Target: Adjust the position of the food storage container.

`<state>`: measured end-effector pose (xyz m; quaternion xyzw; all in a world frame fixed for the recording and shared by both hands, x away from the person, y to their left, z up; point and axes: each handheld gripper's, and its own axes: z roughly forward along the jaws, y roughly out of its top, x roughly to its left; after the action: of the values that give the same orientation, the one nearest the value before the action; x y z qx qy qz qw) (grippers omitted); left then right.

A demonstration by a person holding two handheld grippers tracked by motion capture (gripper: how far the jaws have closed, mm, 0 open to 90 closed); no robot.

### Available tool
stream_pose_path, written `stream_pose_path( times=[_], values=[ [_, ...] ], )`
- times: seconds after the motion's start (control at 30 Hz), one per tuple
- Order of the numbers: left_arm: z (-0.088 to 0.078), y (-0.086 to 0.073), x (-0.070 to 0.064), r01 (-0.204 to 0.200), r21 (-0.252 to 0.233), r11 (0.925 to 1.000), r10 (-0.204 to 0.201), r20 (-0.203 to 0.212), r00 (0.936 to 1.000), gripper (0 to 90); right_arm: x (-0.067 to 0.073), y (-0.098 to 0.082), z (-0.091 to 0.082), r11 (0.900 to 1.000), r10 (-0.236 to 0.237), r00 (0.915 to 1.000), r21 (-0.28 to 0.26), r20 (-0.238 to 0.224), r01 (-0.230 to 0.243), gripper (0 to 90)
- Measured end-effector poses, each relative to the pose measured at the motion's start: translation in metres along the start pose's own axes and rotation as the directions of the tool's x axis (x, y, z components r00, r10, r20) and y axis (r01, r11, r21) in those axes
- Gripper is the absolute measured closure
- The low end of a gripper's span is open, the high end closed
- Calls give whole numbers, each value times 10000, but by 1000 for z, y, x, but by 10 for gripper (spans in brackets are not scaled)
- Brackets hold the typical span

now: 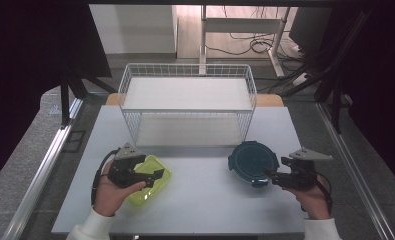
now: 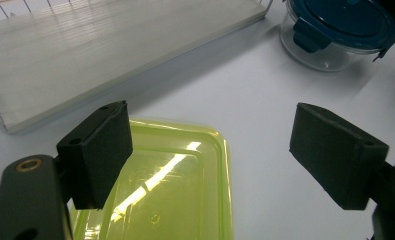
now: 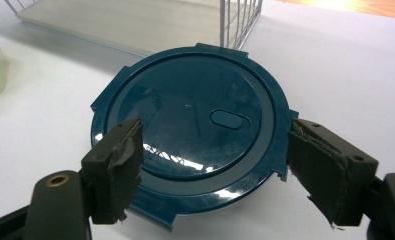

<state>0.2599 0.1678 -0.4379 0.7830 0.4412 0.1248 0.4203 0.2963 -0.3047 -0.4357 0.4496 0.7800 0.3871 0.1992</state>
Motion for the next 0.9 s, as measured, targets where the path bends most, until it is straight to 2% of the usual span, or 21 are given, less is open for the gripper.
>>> stream_pose_path(
  times=[0.47, 0.77, 0.9],
  values=[
    [-1, 0, 0, 33, 7, 10000, -33, 26, 10000, 164, 2, 1, 2, 9998, -117, 9999, 143, -2, 117, 245],
    [-16, 1, 4, 262, -352, 9990, -264, -67, 9996, 163, 1, 6, 1, 9999, -106, 9999, 63, -26, 106, 269],
    [-17, 1, 5, 275, -391, 9989, -278, -72, 9996, 164, 1, 7, 4, 9997, -135, 9999, 194, -40, 136, 281]
  ],
)
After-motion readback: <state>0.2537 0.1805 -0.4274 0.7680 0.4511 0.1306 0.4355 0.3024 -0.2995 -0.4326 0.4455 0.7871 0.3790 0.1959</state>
